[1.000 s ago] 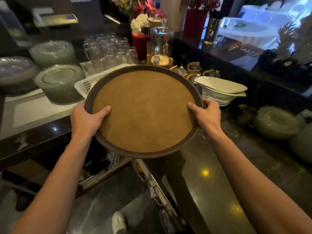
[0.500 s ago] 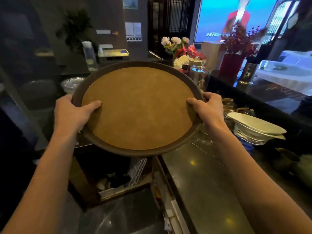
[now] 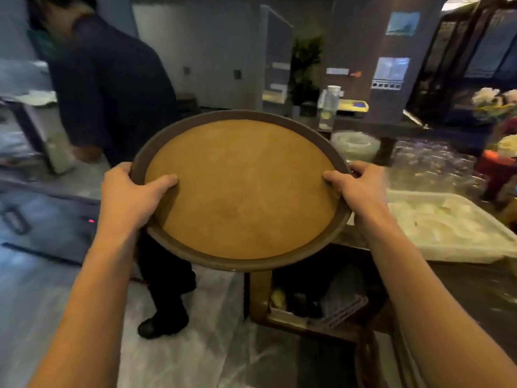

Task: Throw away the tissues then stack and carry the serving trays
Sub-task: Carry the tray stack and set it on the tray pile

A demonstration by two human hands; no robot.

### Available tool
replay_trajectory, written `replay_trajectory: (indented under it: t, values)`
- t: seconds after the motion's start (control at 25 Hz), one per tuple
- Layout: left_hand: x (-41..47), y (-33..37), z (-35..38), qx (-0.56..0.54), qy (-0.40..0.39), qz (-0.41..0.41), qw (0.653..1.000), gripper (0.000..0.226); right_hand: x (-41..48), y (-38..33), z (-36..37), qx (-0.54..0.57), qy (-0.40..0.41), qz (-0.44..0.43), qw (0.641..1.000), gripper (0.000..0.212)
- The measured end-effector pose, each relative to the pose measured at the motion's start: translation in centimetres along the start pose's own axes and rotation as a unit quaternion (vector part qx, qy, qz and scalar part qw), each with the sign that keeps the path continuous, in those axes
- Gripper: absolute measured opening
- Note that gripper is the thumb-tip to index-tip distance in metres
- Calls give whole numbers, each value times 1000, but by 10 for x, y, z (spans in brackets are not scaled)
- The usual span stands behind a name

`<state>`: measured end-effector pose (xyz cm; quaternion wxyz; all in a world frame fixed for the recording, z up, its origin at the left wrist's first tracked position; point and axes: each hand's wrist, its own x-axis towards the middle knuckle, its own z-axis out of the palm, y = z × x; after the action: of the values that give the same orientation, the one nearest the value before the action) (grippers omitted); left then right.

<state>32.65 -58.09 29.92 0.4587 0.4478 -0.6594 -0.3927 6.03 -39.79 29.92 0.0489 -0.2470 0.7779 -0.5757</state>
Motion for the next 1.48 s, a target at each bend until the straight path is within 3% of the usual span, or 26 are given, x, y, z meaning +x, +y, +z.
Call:
replay_trajectory:
  t: [0.16, 0.36, 0.48, 0.72, 0.92, 1.2, 1.48]
  values:
    - [18, -33, -79, 17, 88, -24, 996, 56, -12, -31, 93, 22, -99, -18, 995, 38]
    - [25, -58, -133, 31, 155, -45, 986, 44, -21, -40, 165, 43, -170, -29, 984, 20]
    - [24, -67, -137, 35, 177, -57, 982, 49, -15, -35, 187, 53, -193, -31, 979, 17]
    - [29, -68, -95, 53, 211, -70, 974, 39, 29, -3, 205, 72, -215, -10, 974, 38]
    - [53, -46, -38, 92, 220, -53, 970, 36, 83, 30, 208, 109, -223, 31, 968, 25]
    - [110, -14, 22, 178, 197, -16, 964, 38, 141, 69, 229, 155, -222, 94, 958, 33]
    - [203, 9, 48, 325, 166, 67, 929, 34, 158, 92, 299, 209, -206, 148, 944, 24]
